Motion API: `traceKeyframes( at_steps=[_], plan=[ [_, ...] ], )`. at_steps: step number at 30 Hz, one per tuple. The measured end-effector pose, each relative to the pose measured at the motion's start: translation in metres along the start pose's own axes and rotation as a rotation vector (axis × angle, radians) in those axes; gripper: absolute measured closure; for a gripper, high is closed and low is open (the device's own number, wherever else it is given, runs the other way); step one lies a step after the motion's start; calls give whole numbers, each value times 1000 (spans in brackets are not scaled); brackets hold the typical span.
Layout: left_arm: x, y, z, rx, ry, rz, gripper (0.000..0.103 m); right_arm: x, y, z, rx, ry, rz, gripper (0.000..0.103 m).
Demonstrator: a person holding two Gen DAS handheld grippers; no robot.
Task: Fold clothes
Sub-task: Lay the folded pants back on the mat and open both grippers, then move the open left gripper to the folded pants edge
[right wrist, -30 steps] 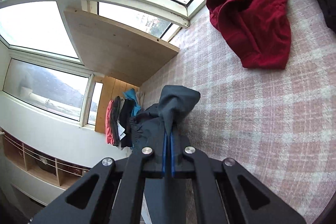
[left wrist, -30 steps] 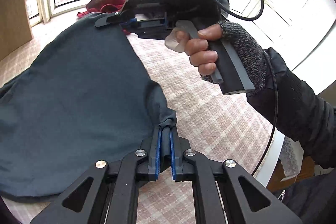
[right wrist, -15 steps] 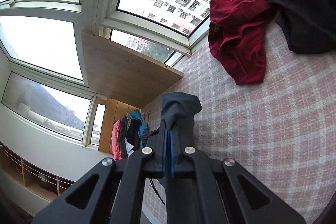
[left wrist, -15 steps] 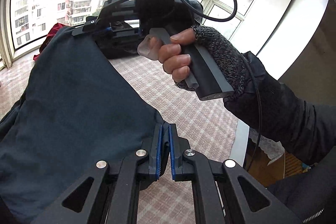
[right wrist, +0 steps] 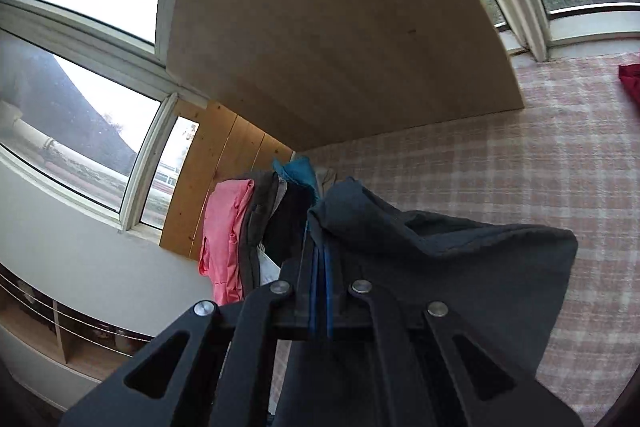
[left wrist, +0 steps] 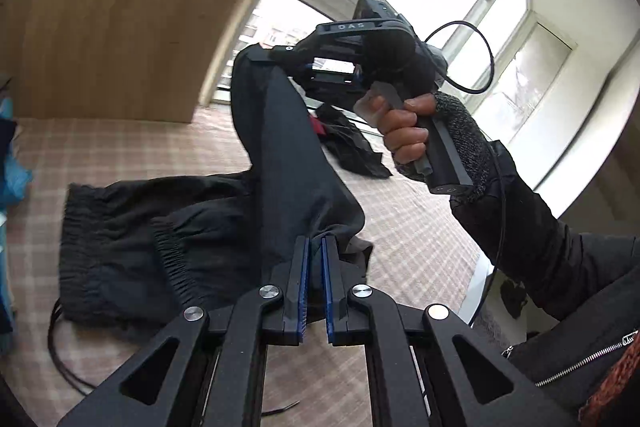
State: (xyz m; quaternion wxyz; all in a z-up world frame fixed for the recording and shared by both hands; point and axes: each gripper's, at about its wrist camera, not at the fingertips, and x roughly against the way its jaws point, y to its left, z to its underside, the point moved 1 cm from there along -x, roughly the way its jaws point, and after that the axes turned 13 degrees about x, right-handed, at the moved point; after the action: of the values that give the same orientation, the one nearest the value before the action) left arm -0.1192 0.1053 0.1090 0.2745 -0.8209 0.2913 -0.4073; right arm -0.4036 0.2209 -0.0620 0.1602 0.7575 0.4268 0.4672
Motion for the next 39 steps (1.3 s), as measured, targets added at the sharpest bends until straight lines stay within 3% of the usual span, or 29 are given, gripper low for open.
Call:
traceKeyframes(
  at_steps=[4,7,9,12,16,18,20,26,29,31,34,37,39],
  plan=[
    [25,87,8,147,-9,-86,97,-93,13,-2,66,144,80,99],
    [19,120,16,192,31,-176,97,-149,14,1,108,280,139,92],
    [14,141,22,244,59,-225,96,-165,18,1,145,361,205,89],
    [12,156,21,304,74,-256,87,-149,27,-7,184,358,173,82],
    [24,134,23,239,72,-315,85,-85,34,-13,234,296,160,60],
    [31,118,22,175,63,-343,78,-49,28,-10,252,255,192,59],
    [35,99,14,117,53,-318,68,-20,10,4,244,233,223,58],
    [-22,79,-14,-1,116,-263,61,-23,-54,66,120,334,226,58],
    [-57,107,-22,21,177,-457,67,-23,-80,90,108,370,346,58],
    [-57,115,-24,44,184,-537,67,2,-81,98,91,290,332,58],
    [-44,87,-18,-13,164,-521,66,32,-62,116,121,227,262,58],
    [-44,47,3,-58,207,-416,60,33,-37,143,227,287,250,58],
    [-56,24,18,-78,253,-343,57,26,-26,160,302,341,290,58]
  ],
)
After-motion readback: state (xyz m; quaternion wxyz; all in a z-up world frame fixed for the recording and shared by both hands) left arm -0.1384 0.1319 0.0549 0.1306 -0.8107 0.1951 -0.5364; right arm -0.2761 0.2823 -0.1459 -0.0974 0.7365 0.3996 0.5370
